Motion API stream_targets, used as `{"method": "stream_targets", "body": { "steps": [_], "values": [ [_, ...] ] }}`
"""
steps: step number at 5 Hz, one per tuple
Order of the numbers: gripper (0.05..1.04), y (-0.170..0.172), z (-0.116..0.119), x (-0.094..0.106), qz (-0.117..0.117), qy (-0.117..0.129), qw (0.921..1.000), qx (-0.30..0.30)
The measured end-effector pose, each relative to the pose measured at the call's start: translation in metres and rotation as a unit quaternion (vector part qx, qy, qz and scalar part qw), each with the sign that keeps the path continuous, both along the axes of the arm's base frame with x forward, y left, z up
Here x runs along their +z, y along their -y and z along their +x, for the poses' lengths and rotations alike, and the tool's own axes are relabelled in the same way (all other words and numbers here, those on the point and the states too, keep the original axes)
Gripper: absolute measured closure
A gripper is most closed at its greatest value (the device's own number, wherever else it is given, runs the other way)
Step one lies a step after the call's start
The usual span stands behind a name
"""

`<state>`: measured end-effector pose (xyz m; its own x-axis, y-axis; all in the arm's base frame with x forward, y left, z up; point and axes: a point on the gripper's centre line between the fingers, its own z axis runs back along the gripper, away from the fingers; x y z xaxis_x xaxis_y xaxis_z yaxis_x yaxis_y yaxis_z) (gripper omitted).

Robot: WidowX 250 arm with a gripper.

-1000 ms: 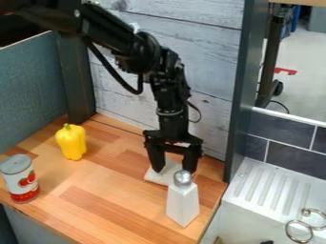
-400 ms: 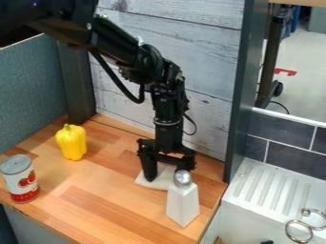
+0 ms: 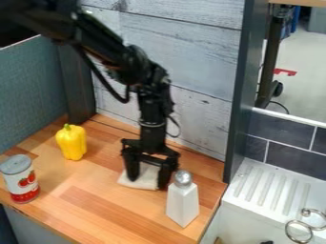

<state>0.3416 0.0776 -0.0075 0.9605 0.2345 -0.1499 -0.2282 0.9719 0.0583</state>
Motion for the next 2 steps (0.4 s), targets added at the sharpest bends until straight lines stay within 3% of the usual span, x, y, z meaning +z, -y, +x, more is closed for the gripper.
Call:
{"method": "stream_targets", "body": {
  "steps": [1,2],
  "values": [
    [0.081,-0.011,-0.031,-0.006,-0.011,0.009,0.9994,0.032],
    [0.081,-0.016,-0.068,-0.007,-0.013,0.0,0.998,0.062]
  ]
}}
